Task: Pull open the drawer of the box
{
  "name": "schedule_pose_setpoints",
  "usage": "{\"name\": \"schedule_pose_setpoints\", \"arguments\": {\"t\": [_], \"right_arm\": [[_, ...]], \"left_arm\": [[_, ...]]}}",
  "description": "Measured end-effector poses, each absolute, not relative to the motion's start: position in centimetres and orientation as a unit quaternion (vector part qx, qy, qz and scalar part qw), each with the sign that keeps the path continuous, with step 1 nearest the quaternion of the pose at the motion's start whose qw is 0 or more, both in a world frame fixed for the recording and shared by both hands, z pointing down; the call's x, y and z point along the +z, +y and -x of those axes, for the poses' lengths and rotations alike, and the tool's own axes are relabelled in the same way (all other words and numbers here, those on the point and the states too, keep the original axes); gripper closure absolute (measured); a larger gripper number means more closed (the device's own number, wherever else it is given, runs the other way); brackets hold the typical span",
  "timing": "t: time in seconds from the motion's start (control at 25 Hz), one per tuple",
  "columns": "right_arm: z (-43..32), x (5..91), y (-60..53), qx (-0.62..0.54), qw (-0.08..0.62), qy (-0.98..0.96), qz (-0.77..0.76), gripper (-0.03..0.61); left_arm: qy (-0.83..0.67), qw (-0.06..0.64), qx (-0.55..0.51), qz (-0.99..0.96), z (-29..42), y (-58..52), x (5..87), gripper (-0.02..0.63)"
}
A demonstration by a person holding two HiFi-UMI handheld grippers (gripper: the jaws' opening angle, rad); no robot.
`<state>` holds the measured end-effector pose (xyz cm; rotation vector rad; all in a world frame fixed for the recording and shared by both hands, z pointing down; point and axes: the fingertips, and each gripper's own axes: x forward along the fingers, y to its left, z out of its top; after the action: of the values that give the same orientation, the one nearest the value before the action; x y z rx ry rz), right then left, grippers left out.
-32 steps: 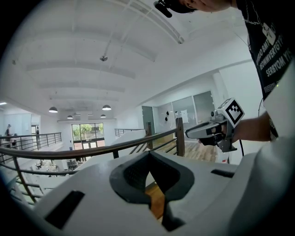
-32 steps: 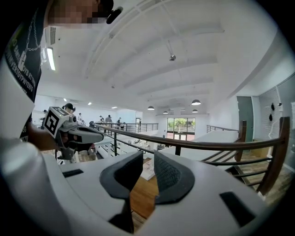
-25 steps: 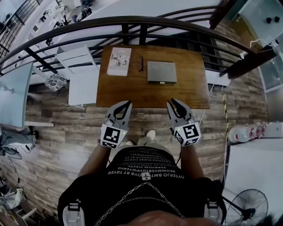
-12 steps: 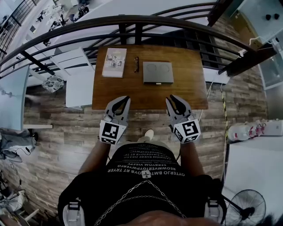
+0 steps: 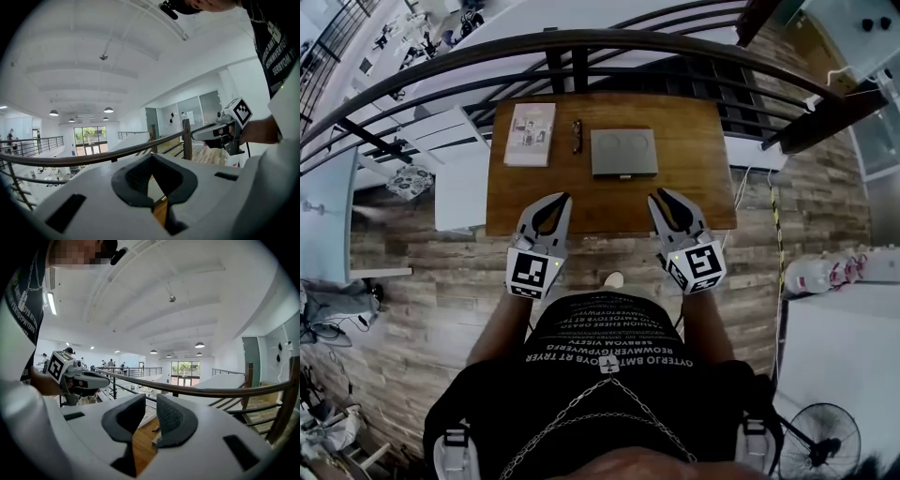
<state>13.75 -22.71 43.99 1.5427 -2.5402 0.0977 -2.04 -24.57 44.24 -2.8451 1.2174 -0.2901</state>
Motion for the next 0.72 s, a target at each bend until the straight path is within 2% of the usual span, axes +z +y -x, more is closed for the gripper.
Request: {"name": "schedule_pose_setpoints", "arguments": {"t": [0.4, 0.72], "right_arm": [[-18.4, 45.0, -24.3, 0.044, 0.071, -0.862, -0.501, 0.512], [-20.5, 46.5, -24.4, 0.05, 0.075, -0.865, -0.493, 0.514]], "left_arm": [[0.407, 0.019, -0.105, 0.907, -2.5, -25.0, 44.4, 0.615], [0.423, 0.009, -0.115, 0.899, -3.3, -24.5, 45.2, 0.614]]}}
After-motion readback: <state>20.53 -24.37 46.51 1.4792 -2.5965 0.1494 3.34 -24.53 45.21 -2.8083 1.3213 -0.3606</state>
